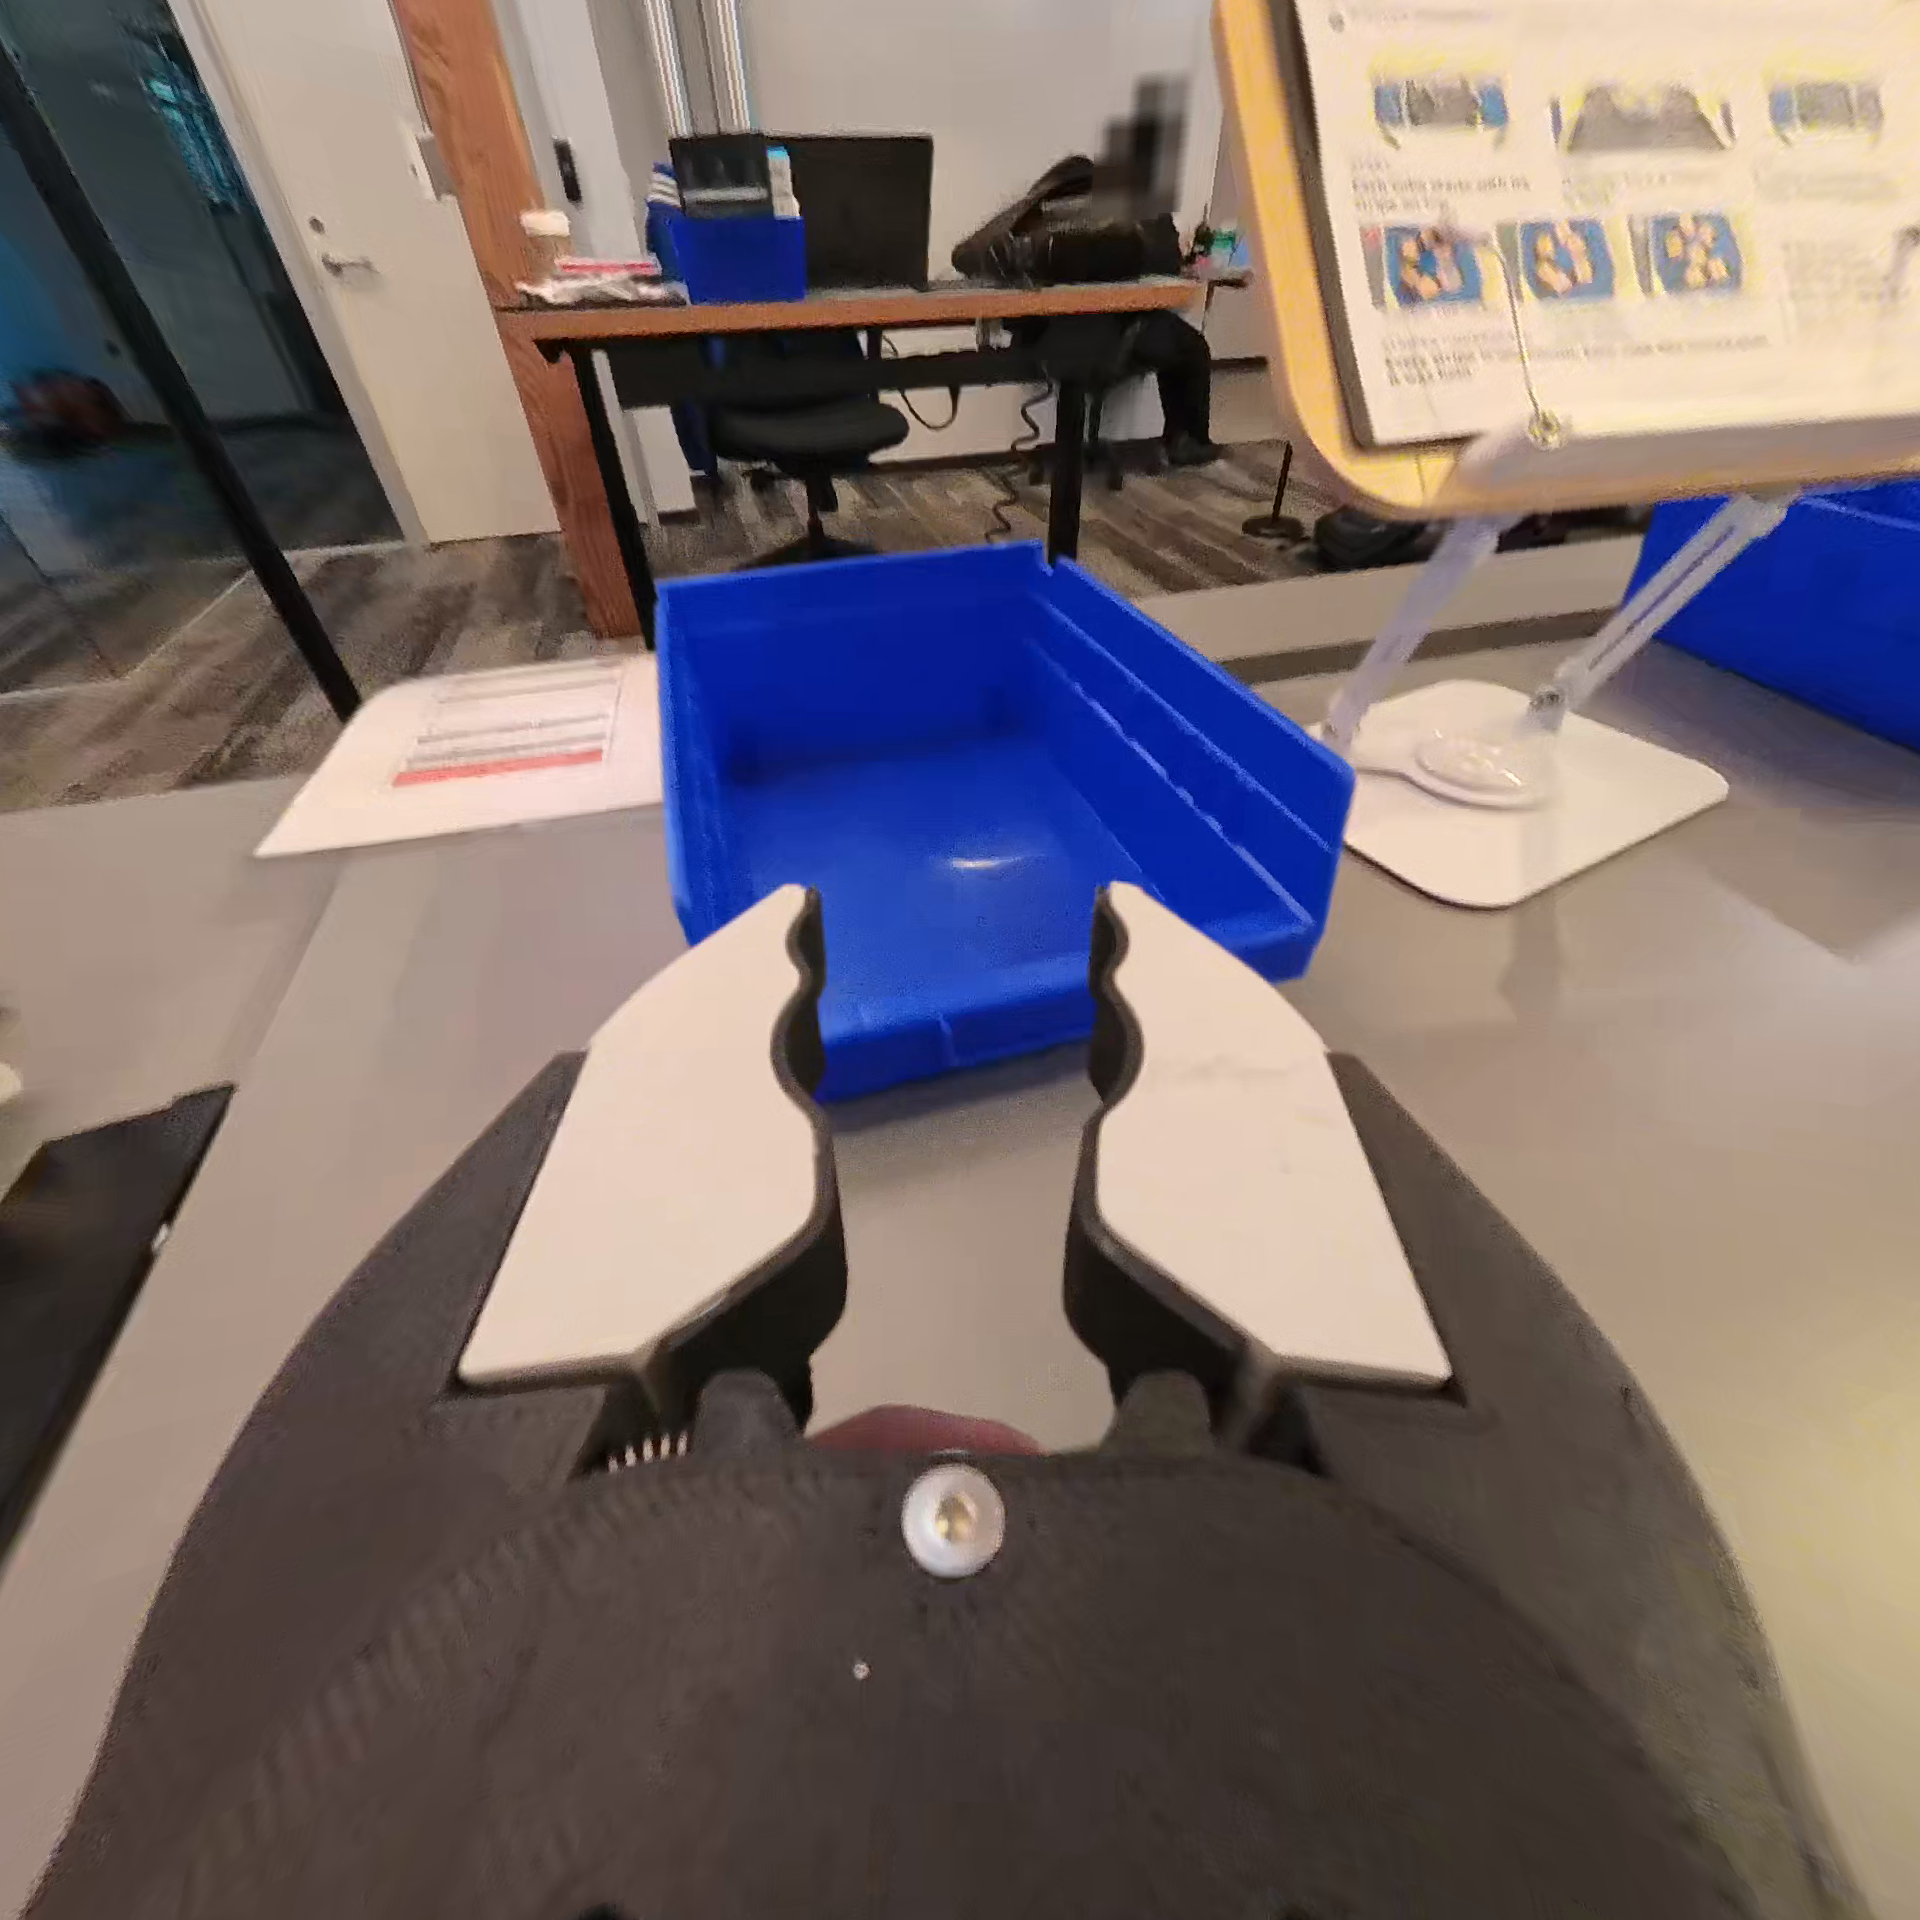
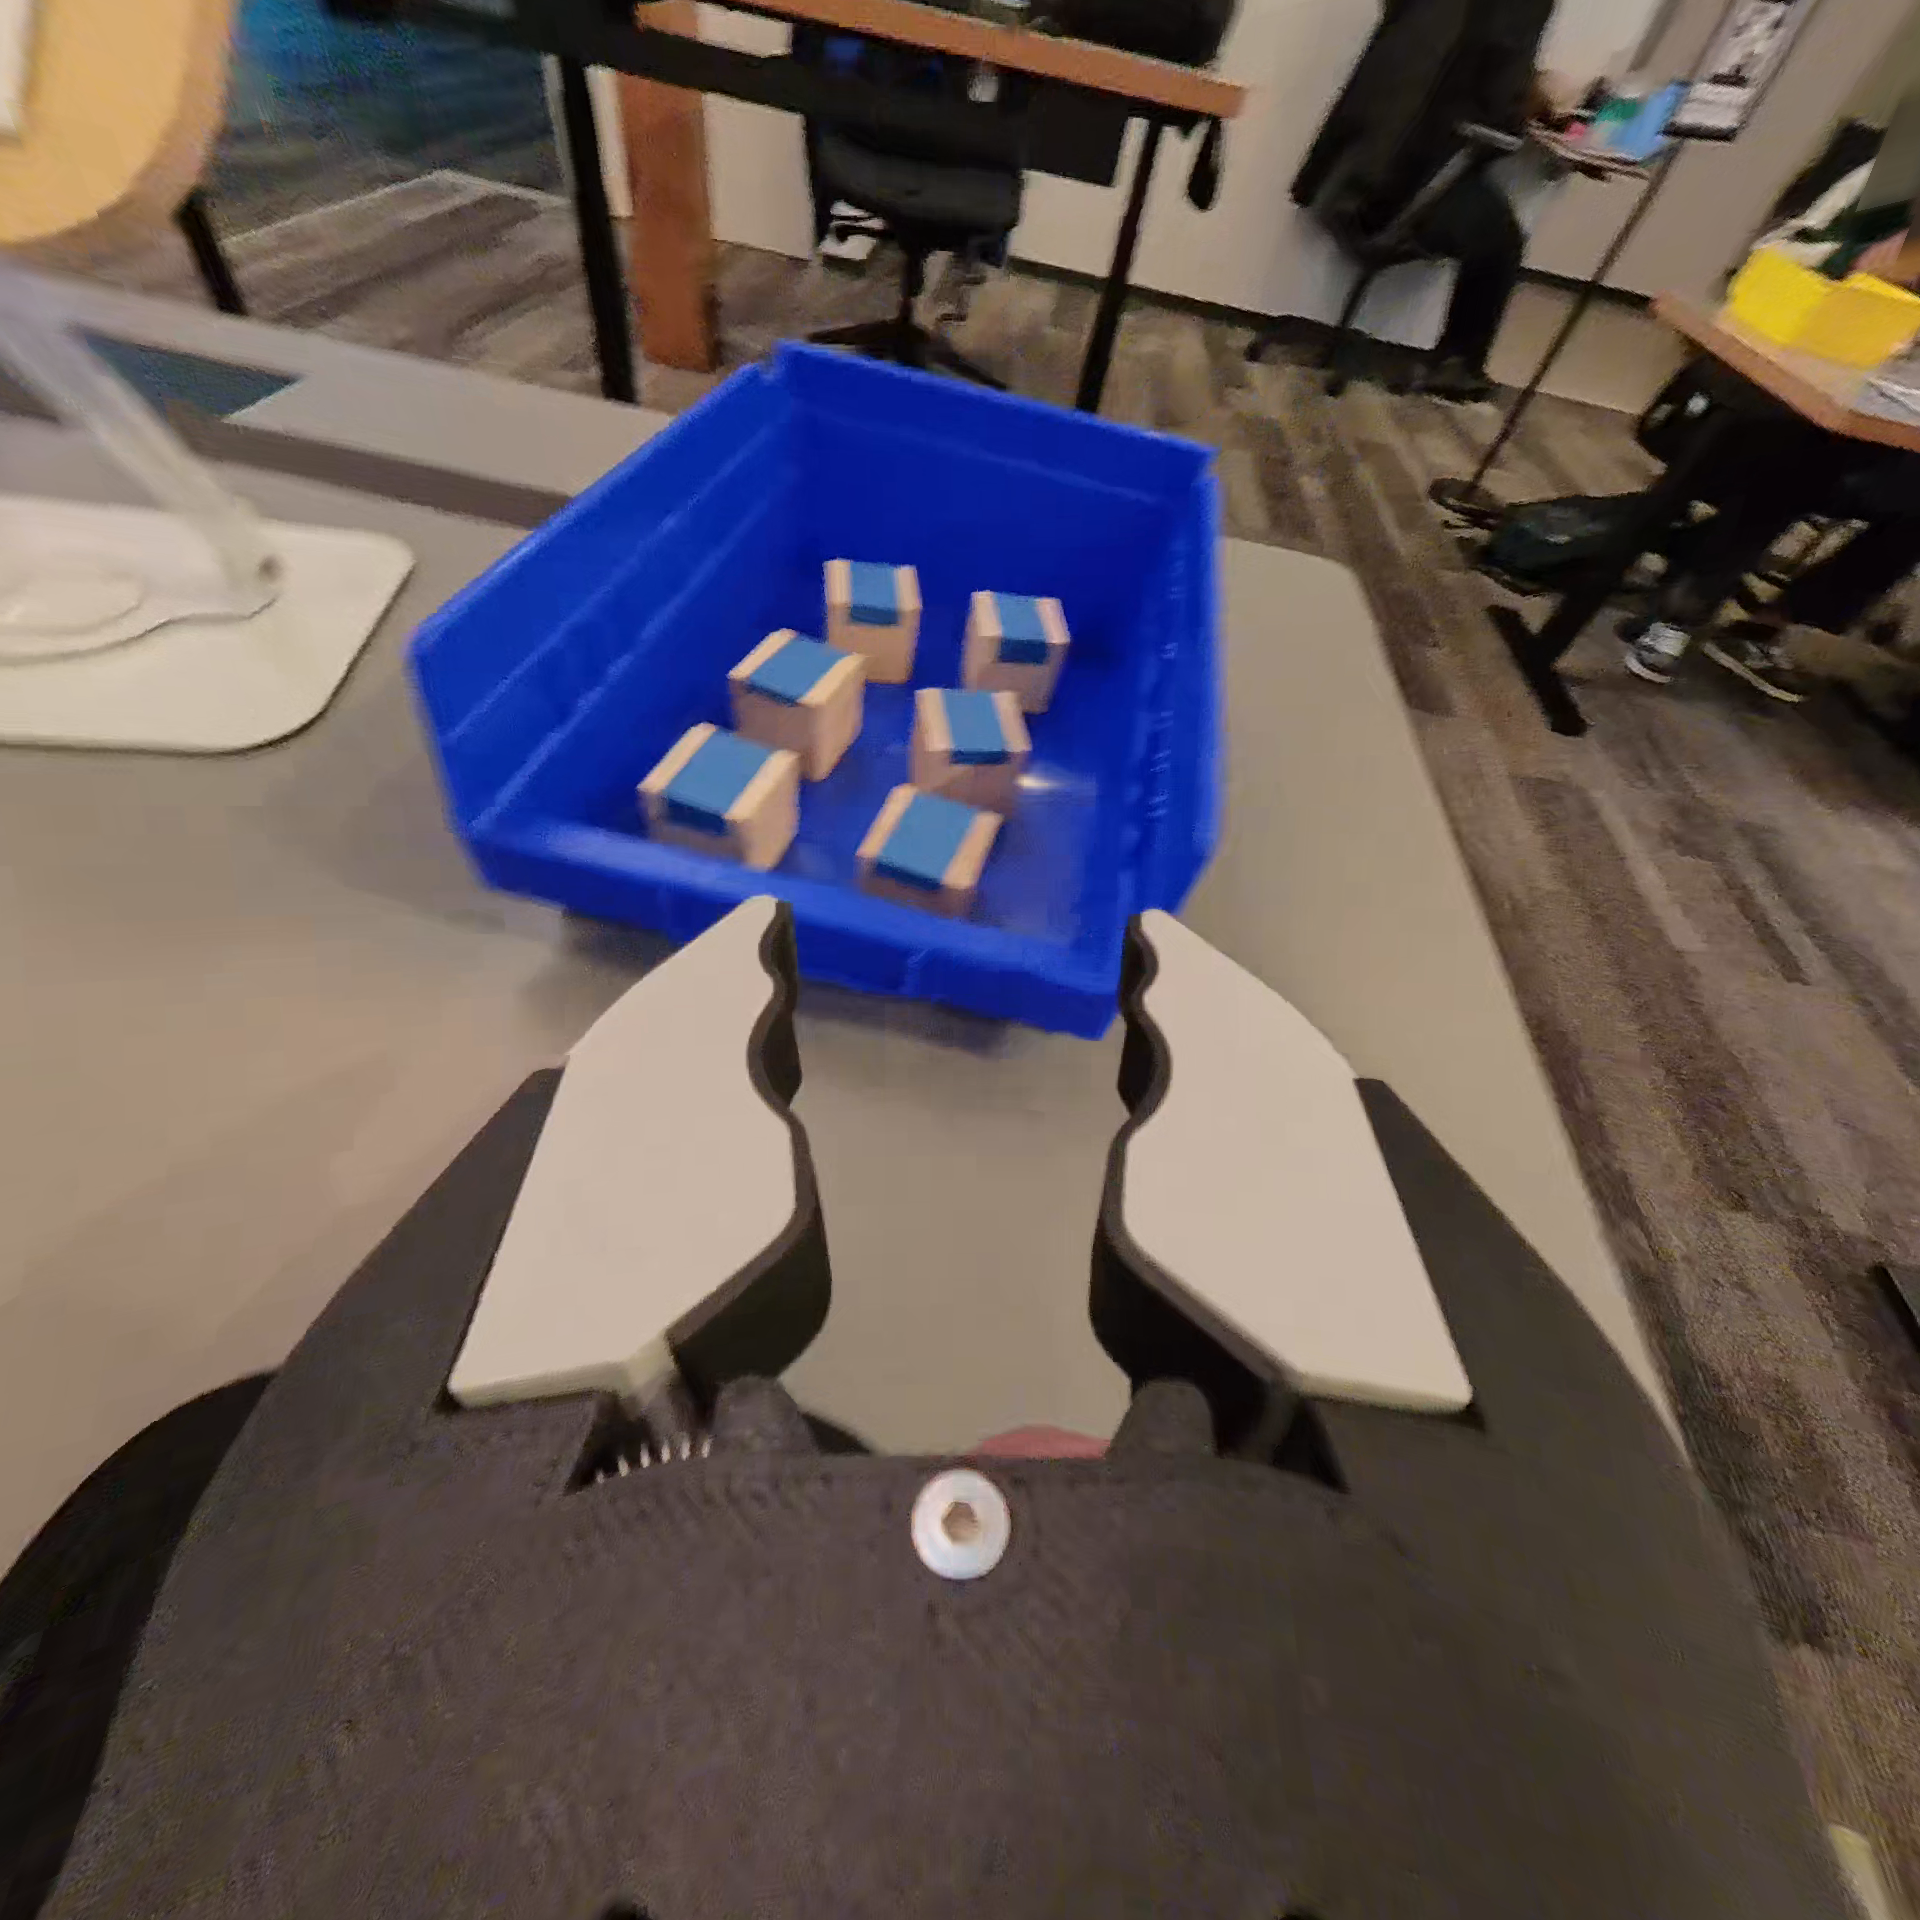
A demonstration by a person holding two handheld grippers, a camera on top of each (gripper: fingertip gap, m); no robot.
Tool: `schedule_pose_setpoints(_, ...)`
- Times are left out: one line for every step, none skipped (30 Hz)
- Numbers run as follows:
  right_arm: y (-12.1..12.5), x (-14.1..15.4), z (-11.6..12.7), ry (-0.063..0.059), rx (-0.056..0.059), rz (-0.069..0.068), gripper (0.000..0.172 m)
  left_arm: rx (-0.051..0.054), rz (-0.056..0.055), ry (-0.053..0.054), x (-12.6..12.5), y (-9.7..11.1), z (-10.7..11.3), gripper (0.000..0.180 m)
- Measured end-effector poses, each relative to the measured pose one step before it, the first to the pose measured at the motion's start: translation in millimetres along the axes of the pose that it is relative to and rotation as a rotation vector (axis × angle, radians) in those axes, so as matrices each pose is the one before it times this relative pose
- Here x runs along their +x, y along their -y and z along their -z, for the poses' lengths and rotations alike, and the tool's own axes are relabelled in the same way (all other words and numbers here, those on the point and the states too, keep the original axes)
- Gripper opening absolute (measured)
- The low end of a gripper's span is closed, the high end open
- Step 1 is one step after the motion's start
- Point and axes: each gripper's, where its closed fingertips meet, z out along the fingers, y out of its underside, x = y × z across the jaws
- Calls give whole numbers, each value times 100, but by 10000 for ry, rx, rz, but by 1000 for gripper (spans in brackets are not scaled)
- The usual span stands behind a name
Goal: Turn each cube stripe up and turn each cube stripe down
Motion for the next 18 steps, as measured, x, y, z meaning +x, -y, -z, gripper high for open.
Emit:
schedule_pose_setpoints(332,1512,-387,-267,-82,-218,63,-21,-51,-77,-457,527,-764,51)
schedule_pose_setpoints(110,1412,-614,-236,-197,-277,66,-201,-87,180,-849,186,-1043,58)
schedule_pose_setpoints(124,1218,-731,-178,-112,-276,66,-214,-32,185,-892,30,-1141,61)
schedule_pose_setpoints(81,1012,-858,-109,-48,-254,67,-166,12,171,-901,-47,-1195,61)
schedule_pose_setpoints(-120,846,-951,-40,-143,-289,65,-287,42,174,-948,-321,-1333,64)
schedule_pose_setpoints(-258,667,-1003,4,-202,-261,64,-385,290,318,-1206,-527,-1392,80)
schedule_pose_setpoints(-303,419,-1026,94,-202,-202,65,-344,577,339,-1235,-503,-1296,100)
schedule_pose_setpoints(-346,244,-964,119,-263,-164,67,-224,471,-152,-431,-287,-1107,101)
schedule_pose_setpoints(-201,210,-783,9,-221,-13,69,-168,236,-115,-254,-182,-919,100)
schedule_pose_setpoints(-60,154,-634,-106,-120,163,69,-227,-28,34,-234,-218,-787,101)
schedule_pose_setpoints(-149,83,-580,-97,-189,186,69,-149,-227,137,-208,-124,-676,102)
schedule_pose_setpoints(-128,-37,-557,2,-164,56,68,-137,-238,87,-47,-115,-538,100)
schedule_pose_setpoints(-49,-151,-527,99,-66,-60,67,-194,-117,-105,232,-214,-482,93)
schedule_pose_setpoints(-107,-199,-519,125,-80,-57,66,-256,-54,-244,420,-334,-532,84)
schedule_pose_setpoints(-208,-149,-488,82,-154,9,64,-298,16,-180,304,-437,-562,82)
schedule_pose_setpoints(-217,-140,-452,82,-164,46,61,-169,43,-166,258,-321,-489,78)
schedule_pose_setpoints(-171,-181,-407,112,-115,-9,58,-85,47,-237,343,-233,-429,72)
schedule_pose_setpoints(-151,-198,-366,134,-95,-51,52,-137,61,-110,118,-256,-373,68)
